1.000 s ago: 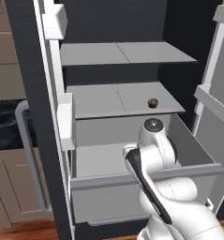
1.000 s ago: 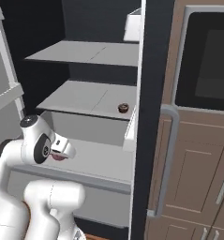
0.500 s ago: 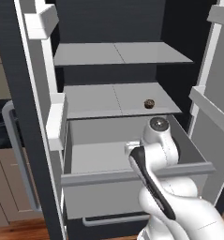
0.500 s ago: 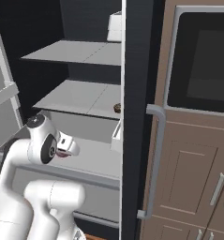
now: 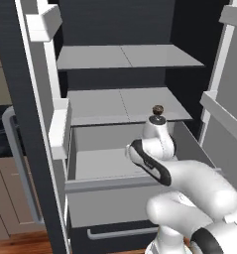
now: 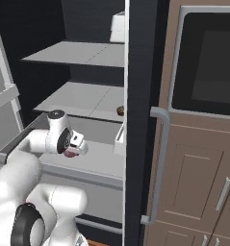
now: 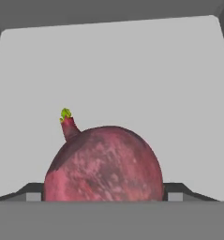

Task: Place the onion and tomato inside the fridge drawer. Close the drawer after placing the vegetables.

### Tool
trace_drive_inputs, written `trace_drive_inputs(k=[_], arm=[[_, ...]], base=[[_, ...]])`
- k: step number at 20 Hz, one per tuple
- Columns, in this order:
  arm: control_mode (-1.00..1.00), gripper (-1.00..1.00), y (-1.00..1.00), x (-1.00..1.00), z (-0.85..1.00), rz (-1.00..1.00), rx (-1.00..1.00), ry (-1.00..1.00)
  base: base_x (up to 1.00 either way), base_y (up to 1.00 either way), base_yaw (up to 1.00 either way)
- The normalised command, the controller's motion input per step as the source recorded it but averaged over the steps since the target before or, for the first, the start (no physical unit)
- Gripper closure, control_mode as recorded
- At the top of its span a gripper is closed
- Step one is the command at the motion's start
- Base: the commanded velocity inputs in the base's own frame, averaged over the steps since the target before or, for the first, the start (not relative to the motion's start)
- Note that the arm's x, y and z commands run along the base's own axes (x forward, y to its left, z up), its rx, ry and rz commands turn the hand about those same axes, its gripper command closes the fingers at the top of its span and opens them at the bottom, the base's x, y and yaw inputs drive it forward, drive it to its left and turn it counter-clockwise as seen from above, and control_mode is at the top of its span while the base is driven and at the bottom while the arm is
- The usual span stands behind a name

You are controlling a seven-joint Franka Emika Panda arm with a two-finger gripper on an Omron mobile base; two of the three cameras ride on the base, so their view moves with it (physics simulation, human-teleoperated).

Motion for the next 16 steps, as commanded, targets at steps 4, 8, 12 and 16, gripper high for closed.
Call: trace_drive_inputs(k=[4, 8, 12, 16], arm=[[-1.0, 1.0, 0.22, 0.5, -0.54, 0.02, 0.0, 0.29], [-1.0, 1.0, 0.09, 0.52, -0.64, 0.05, 0.0, 0.19], [-1.0, 1.0, 0.02, 0.42, -0.64, 0.06, 0.0, 0.11], [-1.0, 1.0, 0.05, 0.05, -0.71, 0.05, 0.01, 0.02]], base=[[0.0, 0.0, 0.0], [0.0, 0.0, 0.0], [0.0, 0.0, 0.0], [0.0, 0.0, 0.0]])
